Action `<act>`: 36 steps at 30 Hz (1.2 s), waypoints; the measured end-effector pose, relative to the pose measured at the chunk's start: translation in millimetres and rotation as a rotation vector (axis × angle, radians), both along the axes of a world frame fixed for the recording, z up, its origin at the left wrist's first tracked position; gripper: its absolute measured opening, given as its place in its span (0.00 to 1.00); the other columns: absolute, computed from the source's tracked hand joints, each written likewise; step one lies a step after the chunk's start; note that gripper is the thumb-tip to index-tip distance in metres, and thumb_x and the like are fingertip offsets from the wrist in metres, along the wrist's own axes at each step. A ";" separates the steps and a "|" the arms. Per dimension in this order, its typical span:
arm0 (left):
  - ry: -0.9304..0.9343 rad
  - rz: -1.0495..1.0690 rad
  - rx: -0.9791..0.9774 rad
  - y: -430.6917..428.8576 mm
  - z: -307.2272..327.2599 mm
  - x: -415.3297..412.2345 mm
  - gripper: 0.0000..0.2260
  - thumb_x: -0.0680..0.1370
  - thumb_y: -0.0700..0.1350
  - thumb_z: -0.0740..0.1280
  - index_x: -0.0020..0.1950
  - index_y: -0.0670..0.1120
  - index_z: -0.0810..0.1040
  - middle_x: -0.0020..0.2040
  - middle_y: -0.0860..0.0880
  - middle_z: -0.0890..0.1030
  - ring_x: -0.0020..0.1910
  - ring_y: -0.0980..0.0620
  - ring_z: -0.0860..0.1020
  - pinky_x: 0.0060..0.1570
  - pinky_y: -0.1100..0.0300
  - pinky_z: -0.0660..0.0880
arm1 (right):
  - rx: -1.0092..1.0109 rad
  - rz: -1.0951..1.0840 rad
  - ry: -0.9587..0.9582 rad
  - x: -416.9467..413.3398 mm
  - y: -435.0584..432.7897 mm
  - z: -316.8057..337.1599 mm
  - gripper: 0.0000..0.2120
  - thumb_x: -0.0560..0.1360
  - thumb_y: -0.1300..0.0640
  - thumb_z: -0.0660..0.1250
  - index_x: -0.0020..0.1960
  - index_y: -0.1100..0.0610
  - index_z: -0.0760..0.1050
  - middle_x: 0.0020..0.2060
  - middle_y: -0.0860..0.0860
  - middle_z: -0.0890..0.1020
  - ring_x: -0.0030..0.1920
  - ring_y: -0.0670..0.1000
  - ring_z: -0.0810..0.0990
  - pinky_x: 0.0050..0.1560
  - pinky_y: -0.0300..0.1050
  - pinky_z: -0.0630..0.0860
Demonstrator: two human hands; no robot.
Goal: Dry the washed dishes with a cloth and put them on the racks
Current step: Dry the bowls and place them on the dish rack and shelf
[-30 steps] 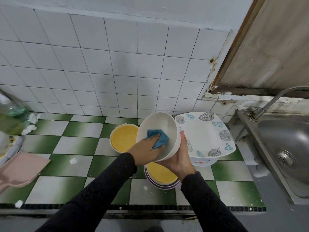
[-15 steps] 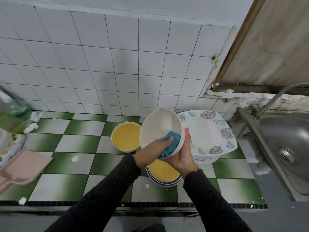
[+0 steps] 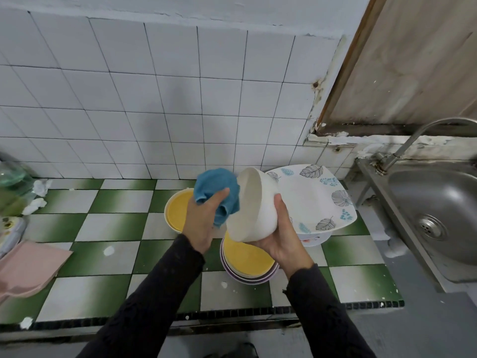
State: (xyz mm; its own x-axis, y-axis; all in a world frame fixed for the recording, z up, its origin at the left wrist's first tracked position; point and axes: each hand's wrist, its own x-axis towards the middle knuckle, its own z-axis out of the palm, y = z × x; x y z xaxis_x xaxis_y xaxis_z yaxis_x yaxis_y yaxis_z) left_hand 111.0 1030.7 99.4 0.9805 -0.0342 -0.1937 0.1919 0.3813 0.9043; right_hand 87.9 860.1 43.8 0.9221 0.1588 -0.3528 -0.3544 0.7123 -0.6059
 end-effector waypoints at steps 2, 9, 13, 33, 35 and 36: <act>-0.087 0.041 0.197 0.4 -3.9 3.5 0.11 0.79 0.40 0.68 0.58 0.53 0.76 0.53 0.52 0.82 0.54 0.51 0.81 0.49 0.58 0.81 | -0.118 -0.050 -0.007 -4.5 -2.1 9.4 0.31 0.71 0.42 0.74 0.71 0.47 0.70 0.63 0.57 0.82 0.65 0.63 0.79 0.60 0.76 0.73; -0.352 -0.108 0.663 -18.3 -13.3 15.1 0.15 0.81 0.43 0.66 0.68 0.46 0.72 0.55 0.53 0.78 0.52 0.59 0.77 0.51 0.74 0.72 | -0.478 -0.238 -0.057 -19.9 -15.8 29.0 0.37 0.69 0.42 0.77 0.74 0.47 0.68 0.64 0.51 0.81 0.62 0.53 0.82 0.55 0.57 0.82; -0.424 -0.211 0.679 -50.3 -8.0 13.5 0.14 0.81 0.43 0.66 0.67 0.46 0.74 0.56 0.53 0.79 0.53 0.58 0.77 0.50 0.75 0.71 | -0.580 -0.388 0.004 -35.1 -38.5 36.1 0.54 0.59 0.33 0.82 0.78 0.47 0.63 0.69 0.49 0.77 0.64 0.52 0.80 0.61 0.60 0.80; -0.503 -0.687 0.551 -360.9 15.7 -134.5 0.10 0.81 0.45 0.66 0.62 0.50 0.76 0.50 0.55 0.81 0.45 0.65 0.78 0.42 0.75 0.69 | -0.816 -1.053 0.156 -272.8 -300.7 65.3 0.46 0.58 0.33 0.80 0.72 0.40 0.69 0.63 0.42 0.79 0.60 0.49 0.82 0.54 0.56 0.83; -0.531 -0.730 0.528 -404.4 17.1 -157.2 0.08 0.80 0.44 0.66 0.58 0.52 0.75 0.48 0.58 0.80 0.44 0.67 0.77 0.42 0.70 0.70 | -0.832 -1.103 0.177 -304.5 -335.7 66.7 0.47 0.57 0.33 0.79 0.73 0.39 0.67 0.63 0.41 0.78 0.60 0.49 0.81 0.54 0.56 0.83; -0.548 -0.753 0.527 -428.9 17.6 -170.3 0.07 0.80 0.44 0.66 0.58 0.53 0.76 0.47 0.58 0.80 0.45 0.65 0.78 0.43 0.67 0.70 | -0.838 -1.125 0.190 -321.1 -354.3 67.3 0.48 0.57 0.32 0.80 0.73 0.38 0.66 0.64 0.41 0.78 0.60 0.50 0.81 0.53 0.56 0.84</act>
State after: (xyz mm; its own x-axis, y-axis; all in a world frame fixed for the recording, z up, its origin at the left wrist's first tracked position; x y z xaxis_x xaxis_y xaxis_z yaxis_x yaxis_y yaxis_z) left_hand -59.2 601.8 117.0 0.6998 -0.7073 0.1000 -0.2673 -0.1295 0.9549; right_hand -233.3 505.8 111.1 0.3428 -0.9335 -0.1056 0.0298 0.1231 -0.9919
